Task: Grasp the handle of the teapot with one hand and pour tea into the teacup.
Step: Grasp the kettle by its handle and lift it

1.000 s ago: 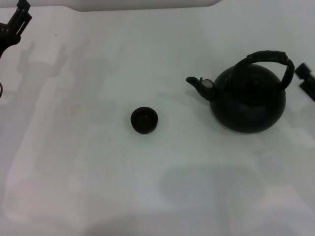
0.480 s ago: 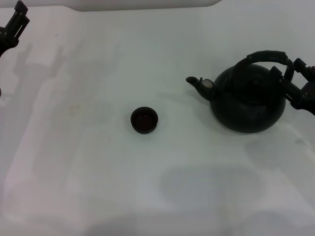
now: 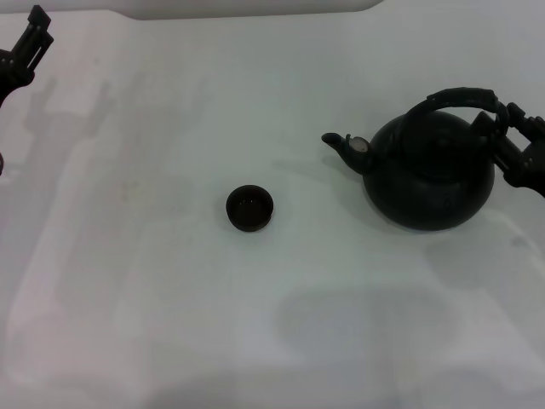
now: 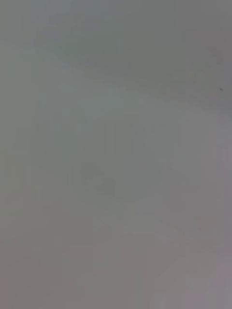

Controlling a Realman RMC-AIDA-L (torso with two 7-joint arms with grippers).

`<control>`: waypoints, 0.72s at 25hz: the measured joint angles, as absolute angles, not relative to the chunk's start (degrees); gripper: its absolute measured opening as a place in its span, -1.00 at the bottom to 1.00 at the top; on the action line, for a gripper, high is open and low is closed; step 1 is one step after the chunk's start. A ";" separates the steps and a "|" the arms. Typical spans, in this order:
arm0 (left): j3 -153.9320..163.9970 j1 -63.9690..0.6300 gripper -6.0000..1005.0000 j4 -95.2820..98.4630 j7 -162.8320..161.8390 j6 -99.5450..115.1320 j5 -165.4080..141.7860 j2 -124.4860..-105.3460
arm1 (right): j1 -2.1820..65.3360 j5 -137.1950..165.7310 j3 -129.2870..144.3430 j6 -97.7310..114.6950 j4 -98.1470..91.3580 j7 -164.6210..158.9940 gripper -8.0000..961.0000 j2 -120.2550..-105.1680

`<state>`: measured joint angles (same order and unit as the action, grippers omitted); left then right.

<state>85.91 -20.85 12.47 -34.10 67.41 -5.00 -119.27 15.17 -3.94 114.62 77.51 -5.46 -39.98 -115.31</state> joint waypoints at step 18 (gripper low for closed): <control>85.67 -20.58 0.77 12.30 -34.10 67.37 -5.01 -119.29 | 16.00 -3.68 113.51 78.47 -7.92 -39.08 -0.51 -115.27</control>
